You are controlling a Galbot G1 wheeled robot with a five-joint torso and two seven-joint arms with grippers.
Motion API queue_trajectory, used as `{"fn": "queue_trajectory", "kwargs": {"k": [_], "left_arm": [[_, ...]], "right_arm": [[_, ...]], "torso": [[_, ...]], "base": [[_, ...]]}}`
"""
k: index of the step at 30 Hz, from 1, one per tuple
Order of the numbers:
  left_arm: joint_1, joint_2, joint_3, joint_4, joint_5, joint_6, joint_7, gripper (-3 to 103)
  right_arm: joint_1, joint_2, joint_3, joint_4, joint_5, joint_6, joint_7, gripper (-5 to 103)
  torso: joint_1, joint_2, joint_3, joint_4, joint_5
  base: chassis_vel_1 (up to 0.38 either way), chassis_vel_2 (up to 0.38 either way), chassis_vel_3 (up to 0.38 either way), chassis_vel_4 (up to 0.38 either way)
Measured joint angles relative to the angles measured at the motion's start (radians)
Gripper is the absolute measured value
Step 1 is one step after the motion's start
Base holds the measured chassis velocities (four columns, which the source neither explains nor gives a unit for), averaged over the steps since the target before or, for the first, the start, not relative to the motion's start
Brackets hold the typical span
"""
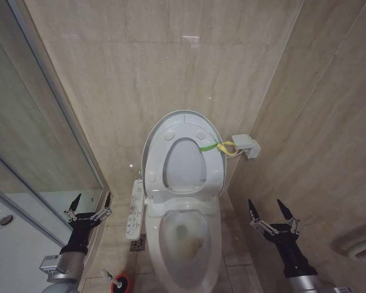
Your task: Open the toilet lid, clean the toilet bowl with a toilet brush, close the toilet lid, and flush.
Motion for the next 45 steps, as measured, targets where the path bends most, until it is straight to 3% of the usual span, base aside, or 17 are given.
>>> {"fn": "queue_trajectory", "kwargs": {"k": [45], "left_arm": [[0.0,0.0,0.0,0.0,0.0,0.0,0.0,100]], "right_arm": [[0.0,0.0,0.0,0.0,0.0,0.0,0.0,100]], "torso": [[0.0,0.0,0.0,0.0,0.0]], "base": [[0.0,0.0,0.0,0.0]]}}
